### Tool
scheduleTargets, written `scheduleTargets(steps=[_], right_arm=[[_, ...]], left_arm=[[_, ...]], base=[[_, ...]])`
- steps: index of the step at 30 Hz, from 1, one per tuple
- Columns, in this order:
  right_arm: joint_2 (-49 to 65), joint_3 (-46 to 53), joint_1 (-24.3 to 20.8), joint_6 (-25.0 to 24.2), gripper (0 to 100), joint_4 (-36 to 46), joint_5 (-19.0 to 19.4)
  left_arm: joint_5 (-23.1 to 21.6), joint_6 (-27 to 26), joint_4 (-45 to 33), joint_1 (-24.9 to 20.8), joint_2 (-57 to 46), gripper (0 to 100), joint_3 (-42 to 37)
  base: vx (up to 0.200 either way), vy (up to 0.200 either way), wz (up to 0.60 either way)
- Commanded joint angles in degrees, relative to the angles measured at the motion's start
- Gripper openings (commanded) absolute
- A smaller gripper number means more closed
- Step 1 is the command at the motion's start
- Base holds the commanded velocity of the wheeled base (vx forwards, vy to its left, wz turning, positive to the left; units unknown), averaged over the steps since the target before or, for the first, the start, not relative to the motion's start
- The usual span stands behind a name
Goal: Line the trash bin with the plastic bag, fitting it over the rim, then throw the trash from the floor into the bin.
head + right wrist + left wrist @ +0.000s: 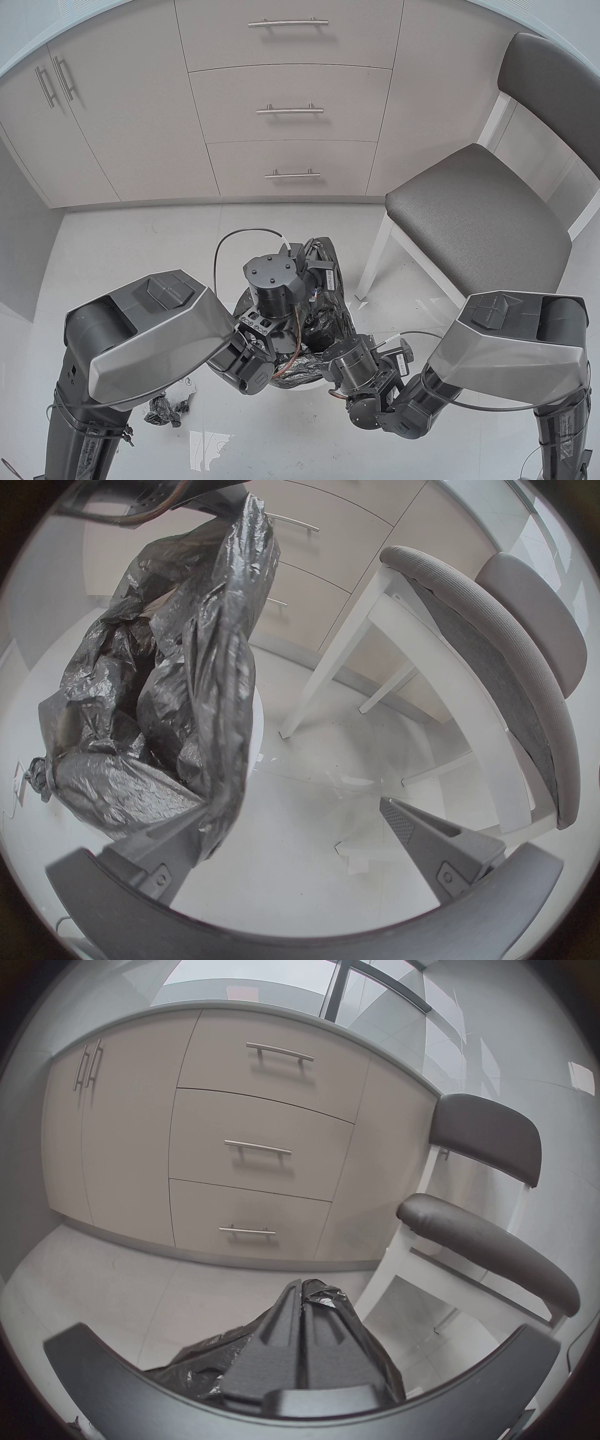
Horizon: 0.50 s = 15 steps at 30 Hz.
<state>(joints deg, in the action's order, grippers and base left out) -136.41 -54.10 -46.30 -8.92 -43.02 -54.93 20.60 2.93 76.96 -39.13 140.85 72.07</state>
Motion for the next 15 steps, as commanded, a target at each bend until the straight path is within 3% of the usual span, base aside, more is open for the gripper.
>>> scheduleTargets(steps=[1, 15], right_arm=[[1.24, 2.16, -0.28, -0.04, 100, -0.05, -0.09], [2.29, 5.67, -1.07, -0.39, 100, -0.13, 0.0]], left_arm=[[0.05, 0.06, 1.09, -1.91, 0.13, 0, -2.55], [0.23, -0.73, 0.74, -0.42, 1.18, 0, -2.55]], base=[[0.0, 0.0, 0.0], [0.0, 0.0, 0.0]])
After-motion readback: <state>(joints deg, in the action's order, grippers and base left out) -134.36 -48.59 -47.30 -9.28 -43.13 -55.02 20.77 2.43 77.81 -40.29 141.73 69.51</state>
